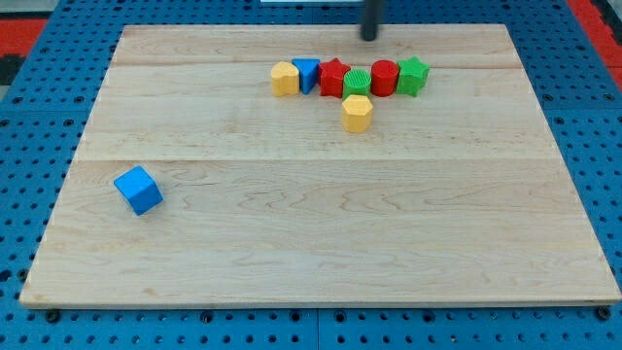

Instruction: Separate the yellow heart from the triangle

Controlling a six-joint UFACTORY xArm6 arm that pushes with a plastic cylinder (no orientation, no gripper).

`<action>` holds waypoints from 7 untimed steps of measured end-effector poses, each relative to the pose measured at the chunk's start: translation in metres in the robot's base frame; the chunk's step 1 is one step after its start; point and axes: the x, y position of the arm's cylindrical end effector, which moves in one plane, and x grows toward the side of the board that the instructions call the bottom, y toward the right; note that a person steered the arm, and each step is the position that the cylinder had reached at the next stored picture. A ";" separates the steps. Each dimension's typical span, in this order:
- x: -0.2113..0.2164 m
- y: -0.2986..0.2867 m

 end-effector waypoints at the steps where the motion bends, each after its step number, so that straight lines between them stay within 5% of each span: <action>1: 0.037 -0.081; 2: 0.071 -0.089; 5: 0.064 -0.042; 7: 0.066 -0.085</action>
